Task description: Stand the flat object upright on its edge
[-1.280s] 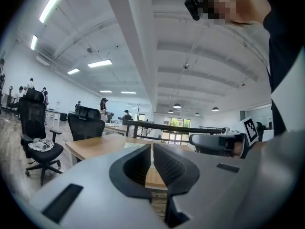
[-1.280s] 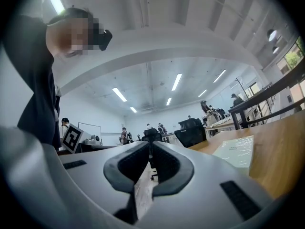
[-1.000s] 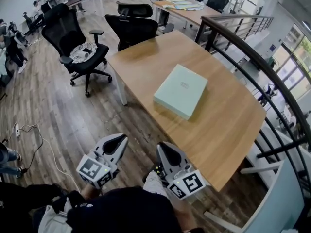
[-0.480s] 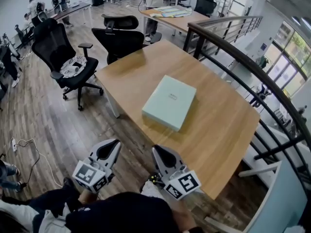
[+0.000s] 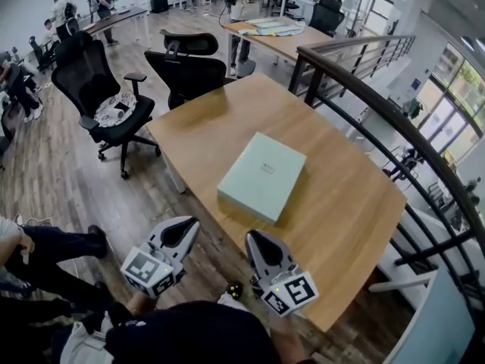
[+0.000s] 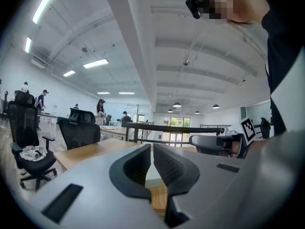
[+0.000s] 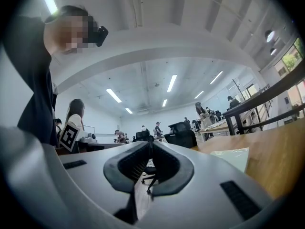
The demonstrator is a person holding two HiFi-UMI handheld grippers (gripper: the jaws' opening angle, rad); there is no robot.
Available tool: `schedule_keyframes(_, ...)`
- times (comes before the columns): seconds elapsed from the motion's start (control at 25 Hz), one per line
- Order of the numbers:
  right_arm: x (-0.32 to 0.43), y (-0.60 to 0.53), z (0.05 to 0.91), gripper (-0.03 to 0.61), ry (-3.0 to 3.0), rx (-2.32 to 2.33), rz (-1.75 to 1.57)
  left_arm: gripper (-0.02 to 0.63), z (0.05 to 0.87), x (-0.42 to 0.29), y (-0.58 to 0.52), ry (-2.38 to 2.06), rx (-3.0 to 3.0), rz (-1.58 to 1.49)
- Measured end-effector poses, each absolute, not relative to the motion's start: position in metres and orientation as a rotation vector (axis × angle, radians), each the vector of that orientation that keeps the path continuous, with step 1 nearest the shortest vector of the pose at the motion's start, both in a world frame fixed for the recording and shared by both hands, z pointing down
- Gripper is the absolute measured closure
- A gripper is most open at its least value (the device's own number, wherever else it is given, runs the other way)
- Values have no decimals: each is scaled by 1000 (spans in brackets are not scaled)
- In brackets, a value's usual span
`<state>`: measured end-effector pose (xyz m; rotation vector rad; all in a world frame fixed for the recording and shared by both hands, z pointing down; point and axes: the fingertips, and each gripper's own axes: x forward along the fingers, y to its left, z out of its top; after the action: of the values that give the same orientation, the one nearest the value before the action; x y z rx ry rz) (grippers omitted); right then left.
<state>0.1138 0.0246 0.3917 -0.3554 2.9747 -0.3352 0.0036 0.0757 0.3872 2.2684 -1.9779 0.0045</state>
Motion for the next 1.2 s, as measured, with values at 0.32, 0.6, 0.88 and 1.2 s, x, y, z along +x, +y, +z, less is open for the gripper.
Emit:
schedule_keyframes(0.32,119,-26,393,546,2986,-376,-323,586,393,10,23,-1954,2277,5)
schedule_keyframes(0.6,133,-57,396,546,2980,-395,-329,586,396,27,-12,-1904,2304,27)
schedule_keyframes(0.88,144,-83,403,546,2963,-435,-348,586,394,40,-43,-1865,2337,61)
schedule_keyframes(1.2,149,-112,403,546,2928,-574,-341,585,398,40,-84,-1758,2394,80)
